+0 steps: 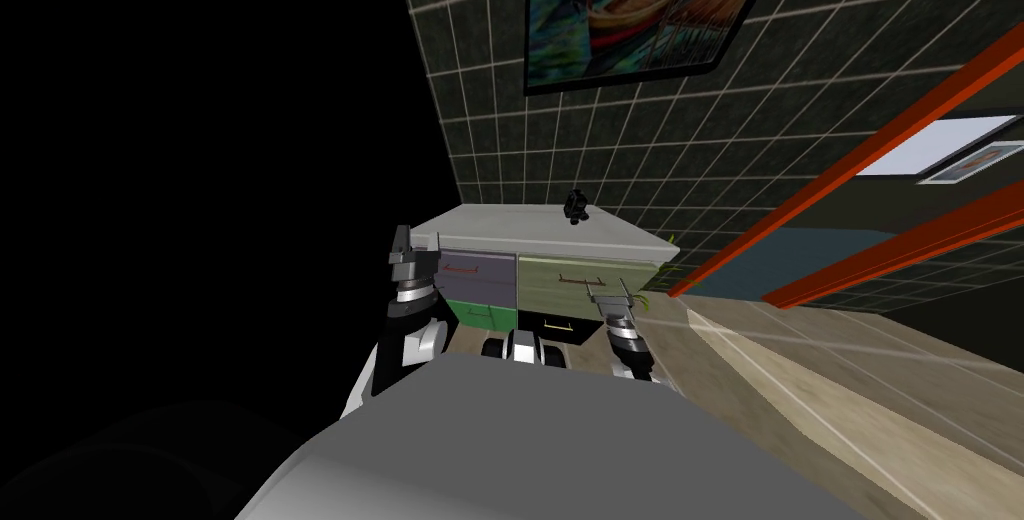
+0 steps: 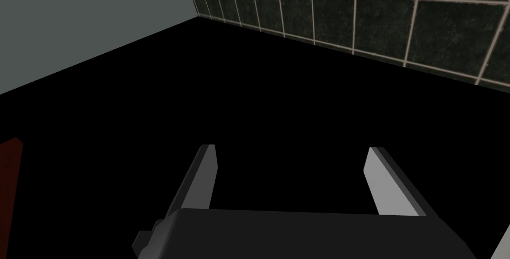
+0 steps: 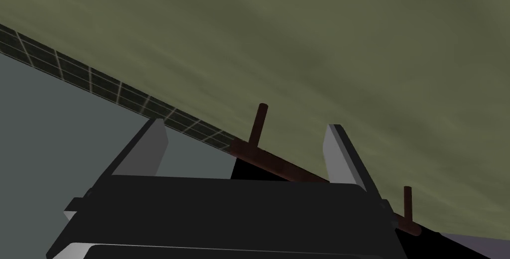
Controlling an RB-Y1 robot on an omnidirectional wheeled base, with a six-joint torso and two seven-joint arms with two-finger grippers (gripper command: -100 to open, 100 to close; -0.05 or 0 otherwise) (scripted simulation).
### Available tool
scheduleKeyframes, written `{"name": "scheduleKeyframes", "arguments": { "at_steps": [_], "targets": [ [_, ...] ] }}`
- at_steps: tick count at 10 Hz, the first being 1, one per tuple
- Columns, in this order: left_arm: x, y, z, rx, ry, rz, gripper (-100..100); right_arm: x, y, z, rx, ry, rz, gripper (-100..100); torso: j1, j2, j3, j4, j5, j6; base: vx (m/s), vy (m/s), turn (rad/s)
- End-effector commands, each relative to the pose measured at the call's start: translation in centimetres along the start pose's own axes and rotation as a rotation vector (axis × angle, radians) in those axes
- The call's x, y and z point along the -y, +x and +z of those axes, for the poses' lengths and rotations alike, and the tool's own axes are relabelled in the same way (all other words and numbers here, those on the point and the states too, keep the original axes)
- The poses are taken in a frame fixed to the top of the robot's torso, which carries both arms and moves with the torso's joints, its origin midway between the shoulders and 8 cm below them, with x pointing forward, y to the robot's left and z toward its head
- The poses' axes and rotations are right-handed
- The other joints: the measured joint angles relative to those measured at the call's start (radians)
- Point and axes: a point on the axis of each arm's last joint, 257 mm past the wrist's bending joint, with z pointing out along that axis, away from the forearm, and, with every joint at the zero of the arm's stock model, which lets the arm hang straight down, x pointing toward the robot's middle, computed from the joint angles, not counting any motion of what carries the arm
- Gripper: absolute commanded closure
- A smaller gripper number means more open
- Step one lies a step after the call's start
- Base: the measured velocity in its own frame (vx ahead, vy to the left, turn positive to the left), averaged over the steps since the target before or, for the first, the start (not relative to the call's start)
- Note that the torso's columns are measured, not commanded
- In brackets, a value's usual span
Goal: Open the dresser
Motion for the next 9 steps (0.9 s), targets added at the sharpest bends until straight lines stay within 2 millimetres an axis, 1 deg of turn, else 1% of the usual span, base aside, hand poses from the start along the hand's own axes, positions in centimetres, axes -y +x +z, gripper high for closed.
{"name": "scheduleKeyframes", "arguments": {
  "at_steps": [1,3,5,8,9],
  "targets": [
    [0.0,0.0,0.0,0.000,0.000,0.000,0,-0.8,-0.2,-1.3,0.001,0.001,0.000,100,-0.001,0.001,0.000,0.000,0.000,0.001,-0.012,-0.027,0.037],
    [0.0,0.0,0.0,0.000,0.000,0.000,0,-1.4,-0.3,-2.4,0.001,0.003,0.000,100,-0.004,0.002,0.002,-0.001,-0.002,0.003,-0.011,-0.042,-0.001],
    [0.0,0.0,0.0,0.000,0.000,0.000,0,-0.8,-0.4,-1.3,0.011,-0.002,0.002,100,-0.004,-0.001,0.000,-0.002,-0.002,0.003,-0.050,0.016,-0.006],
    [0.0,0.0,0.0,0.000,0.000,0.000,0,0.3,-0.2,-0.1,0.006,-0.010,0.005,100,-0.001,0.009,0.005,0.004,0.001,0.004,-0.189,0.048,-0.042],
    [0.0,0.0,0.0,0.000,0.000,0.000,0,-0.4,-0.1,-0.6,-0.001,-0.016,0.006,100,-0.001,0.008,0.004,0.005,0.003,0.004,-0.087,0.020,-0.001]
  ]
}}
